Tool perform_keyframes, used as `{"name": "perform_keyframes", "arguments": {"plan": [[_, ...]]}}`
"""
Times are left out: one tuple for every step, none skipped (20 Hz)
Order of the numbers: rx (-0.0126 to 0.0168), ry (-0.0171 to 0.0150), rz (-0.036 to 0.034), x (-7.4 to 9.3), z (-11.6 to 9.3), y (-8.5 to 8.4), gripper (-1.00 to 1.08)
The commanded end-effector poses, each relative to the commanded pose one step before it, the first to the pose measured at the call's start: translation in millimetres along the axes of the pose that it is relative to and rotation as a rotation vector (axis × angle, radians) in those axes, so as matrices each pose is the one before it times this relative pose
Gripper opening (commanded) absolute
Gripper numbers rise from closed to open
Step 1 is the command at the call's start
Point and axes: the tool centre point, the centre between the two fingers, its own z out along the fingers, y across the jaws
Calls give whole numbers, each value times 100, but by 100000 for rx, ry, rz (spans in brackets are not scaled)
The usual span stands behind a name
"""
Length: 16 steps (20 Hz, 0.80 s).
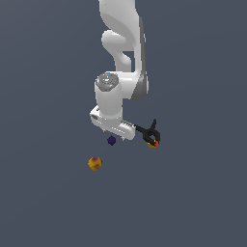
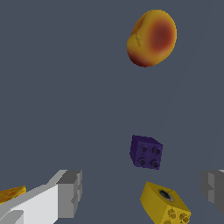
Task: Pick up a designated object from a clutter of objects.
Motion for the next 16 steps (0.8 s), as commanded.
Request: {"name": "perform_keyframes", "arguments": {"plan": [[-85, 464, 5126, -230, 1391, 852, 100], [-56, 113, 1629, -81, 448, 292, 100], [-55, 106, 1475, -74, 402, 268, 100], [-54, 98, 1319, -67, 356, 243, 100], [-50, 88, 1165, -59, 312, 217, 100], [-46, 78, 1008, -52, 269, 189, 100], [-40, 67, 852, -44, 226, 161, 100], [-34, 56, 699, -35, 184, 134, 100], [-27, 44, 541, -28, 143, 103, 100], [-20, 32, 389, -20, 102, 75, 100], [-12, 19, 233, -12, 61, 45, 100], [-4, 6, 69, -6, 20, 11, 100], [-31, -123, -446, 7, -90, -54, 100], [0, 0, 0, -2, 30, 0, 100], [0, 0, 0, -5, 91, -1, 100], [0, 0, 0, -9, 151, -2, 100]]}}
